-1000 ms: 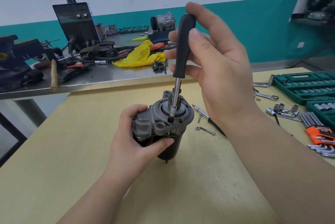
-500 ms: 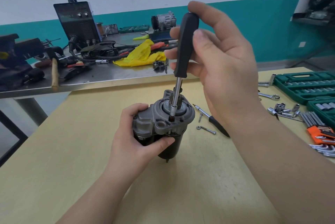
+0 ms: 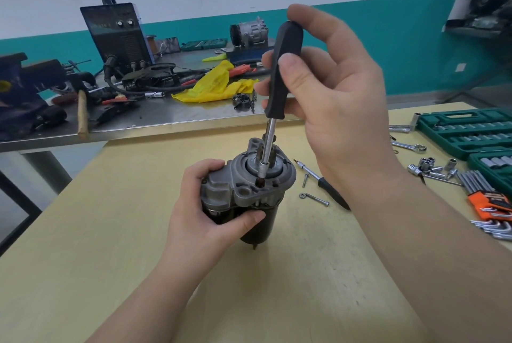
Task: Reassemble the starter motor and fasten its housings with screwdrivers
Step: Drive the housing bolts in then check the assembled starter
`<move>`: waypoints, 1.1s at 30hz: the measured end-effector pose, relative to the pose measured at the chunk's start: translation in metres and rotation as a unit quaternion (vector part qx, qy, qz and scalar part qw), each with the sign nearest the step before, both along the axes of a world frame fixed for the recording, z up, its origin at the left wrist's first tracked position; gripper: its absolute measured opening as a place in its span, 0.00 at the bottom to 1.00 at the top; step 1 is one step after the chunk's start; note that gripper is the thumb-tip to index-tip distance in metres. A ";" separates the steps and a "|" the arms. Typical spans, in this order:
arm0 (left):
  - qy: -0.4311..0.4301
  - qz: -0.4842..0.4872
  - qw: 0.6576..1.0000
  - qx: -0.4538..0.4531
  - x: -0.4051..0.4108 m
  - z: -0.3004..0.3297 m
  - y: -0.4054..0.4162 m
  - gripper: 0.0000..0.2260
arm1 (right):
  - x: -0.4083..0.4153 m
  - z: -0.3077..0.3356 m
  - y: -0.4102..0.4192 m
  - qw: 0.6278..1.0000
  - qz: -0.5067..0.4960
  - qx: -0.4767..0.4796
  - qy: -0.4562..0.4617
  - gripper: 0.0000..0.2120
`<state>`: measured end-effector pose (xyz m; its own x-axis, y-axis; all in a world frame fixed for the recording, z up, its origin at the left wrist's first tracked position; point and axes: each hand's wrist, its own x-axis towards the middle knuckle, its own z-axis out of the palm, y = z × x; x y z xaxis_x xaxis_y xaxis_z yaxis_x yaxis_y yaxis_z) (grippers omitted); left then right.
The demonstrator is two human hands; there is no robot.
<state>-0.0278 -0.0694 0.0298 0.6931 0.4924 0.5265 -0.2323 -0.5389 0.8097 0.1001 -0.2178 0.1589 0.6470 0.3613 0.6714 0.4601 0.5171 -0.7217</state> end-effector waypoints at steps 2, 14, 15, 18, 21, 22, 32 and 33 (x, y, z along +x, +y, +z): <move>0.002 0.001 1.000 0.000 0.000 0.000 0.000 0.37 | -0.002 0.001 0.000 1.000 -0.010 0.004 -0.006 0.18; 0.000 0.001 1.000 0.000 0.000 -0.001 0.001 0.37 | -0.003 0.002 0.001 1.000 -0.011 0.017 0.018 0.15; -0.001 0.002 1.000 0.002 0.000 -0.001 0.001 0.37 | -0.004 0.002 0.001 1.000 -0.024 0.014 0.004 0.16; -0.002 0.002 1.000 0.003 0.000 -0.001 0.001 0.37 | -0.004 0.002 0.002 0.998 -0.063 0.005 -0.018 0.17; 0.001 0.003 1.000 0.002 0.000 -0.001 0.001 0.37 | -0.003 0.000 0.003 0.999 -0.038 0.019 -0.001 0.14; 0.001 0.003 1.000 0.002 0.000 -0.001 0.001 0.37 | -0.003 -0.002 0.003 0.999 -0.022 0.022 0.006 0.13; 0.002 0.000 1.000 0.003 0.001 0.000 0.000 0.37 | -0.003 0.000 0.004 0.999 -0.048 0.017 -0.013 0.16; 0.002 0.000 1.000 0.003 0.001 0.000 0.000 0.37 | -0.002 0.000 0.005 0.999 -0.039 0.020 -0.006 0.16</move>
<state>-0.0273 -0.0689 0.0299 0.6945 0.4895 0.5273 -0.2296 -0.5439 0.8072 0.0980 -0.2133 0.1585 0.6635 0.2830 0.6926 0.5084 0.5086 -0.6949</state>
